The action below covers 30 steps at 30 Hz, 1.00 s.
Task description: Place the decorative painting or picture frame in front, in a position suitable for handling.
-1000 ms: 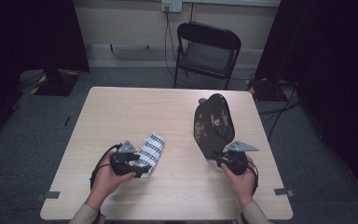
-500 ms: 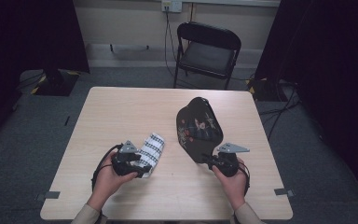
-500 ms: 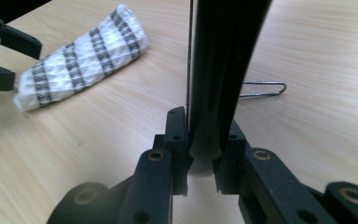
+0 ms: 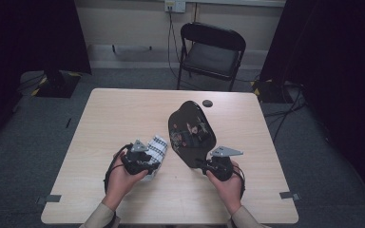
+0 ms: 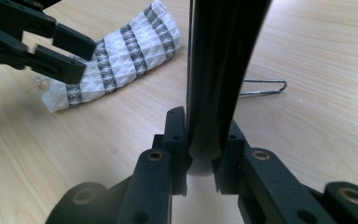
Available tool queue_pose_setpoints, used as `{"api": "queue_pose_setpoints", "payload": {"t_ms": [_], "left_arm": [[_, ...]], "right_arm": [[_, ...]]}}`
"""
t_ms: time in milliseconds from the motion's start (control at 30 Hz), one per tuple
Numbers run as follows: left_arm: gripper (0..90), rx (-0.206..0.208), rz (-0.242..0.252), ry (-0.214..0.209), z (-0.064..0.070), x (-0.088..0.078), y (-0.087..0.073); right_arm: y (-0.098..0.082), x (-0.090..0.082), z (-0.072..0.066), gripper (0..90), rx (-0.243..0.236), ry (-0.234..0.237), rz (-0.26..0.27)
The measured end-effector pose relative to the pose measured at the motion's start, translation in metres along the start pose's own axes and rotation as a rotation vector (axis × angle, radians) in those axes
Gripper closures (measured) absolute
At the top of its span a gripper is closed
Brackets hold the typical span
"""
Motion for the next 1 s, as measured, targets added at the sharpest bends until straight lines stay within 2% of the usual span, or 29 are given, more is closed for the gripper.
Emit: {"api": "queue_pose_setpoints", "payload": {"t_ms": [33, 67, 133, 167, 233, 267, 300, 433, 467, 600, 733, 767, 800, 867, 933, 967, 1000], "left_arm": [[56.0, 0.003, -0.013, 0.009, -0.002, 0.001, -0.002], [61.2, -0.003, -0.028, -0.001, -0.004, 0.000, -0.008], [61.9, 0.005, -0.029, -0.006, -0.003, -0.002, -0.011], [63.8, 0.010, -0.054, -0.017, -0.001, -0.009, -0.016], [64.1, 0.013, -0.064, -0.021, -0.001, -0.014, -0.019], [64.4, 0.003, -0.068, -0.033, 0.000, -0.023, -0.027], [64.6, 0.003, -0.068, -0.033, 0.000, -0.023, -0.027], [68.2, -0.016, -0.075, -0.059, -0.002, -0.040, -0.043], [69.4, -0.008, -0.095, -0.067, -0.003, -0.047, -0.048], [69.5, -0.015, -0.099, -0.070, -0.003, -0.053, -0.053], [59.9, -0.043, -0.088, -0.060, -0.003, -0.056, -0.051], [59.9, -0.041, -0.089, -0.060, -0.003, -0.057, -0.050], [56.8, -0.044, -0.071, -0.049, -0.002, -0.059, -0.045], [57.0, -0.038, -0.068, -0.045, -0.002, -0.060, -0.043], [55.7, -0.036, -0.043, -0.033, -0.002, -0.061, -0.039], [54.2, -0.032, -0.031, -0.026, -0.002, -0.061, -0.037], [47.9, -0.027, -0.016, -0.010, -0.003, -0.060, -0.035]], "right_arm": [[0.000, 0.000, 0.000, 78.1, -0.002, 0.001, -0.002], [-0.001, 0.000, 0.000, 78.2, -0.002, 0.001, -0.005], [-0.001, 0.000, 0.000, 78.2, -0.001, 0.001, -0.004], [-0.001, 0.000, 0.000, 78.2, -0.001, 0.001, -0.008], [-0.001, 0.000, 0.000, 78.2, -0.001, 0.001, -0.007], [-0.001, 0.000, -0.001, 78.2, -0.001, 0.001, -0.009], [-0.001, 0.000, -0.001, 78.2, -0.001, 0.001, -0.009], [0.001, 0.002, -0.005, 78.3, -0.007, 0.009, -0.013], [0.001, 0.003, -0.007, 78.3, -0.015, 0.017, -0.016], [0.002, 0.003, -0.011, 78.2, -0.025, 0.029, -0.017], [0.003, 0.003, -0.011, 75.9, -0.033, 0.033, -0.009], [0.003, 0.003, -0.011, 75.9, -0.033, 0.033, -0.009], [0.005, 0.001, -0.012, 71.5, -0.045, 0.020, 0.002], [0.006, 0.000, -0.012, 71.4, -0.040, 0.023, 0.005], [0.008, -0.001, -0.011, 70.8, -0.033, 0.021, 0.016], [0.009, -0.001, -0.011, 70.4, -0.035, 0.020, 0.020], [0.011, -0.001, -0.011, 68.6, -0.024, 0.024, 0.030]]}}
Point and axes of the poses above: each handheld gripper's, and its own axes: x roughly forward along the jaws, y roughly out of its top, z roughly to its right, the point moved 3 cm from there along x, roughly forward along the jaws, and after that the axes turned 13 degrees about -y, right-handed, at the moved point
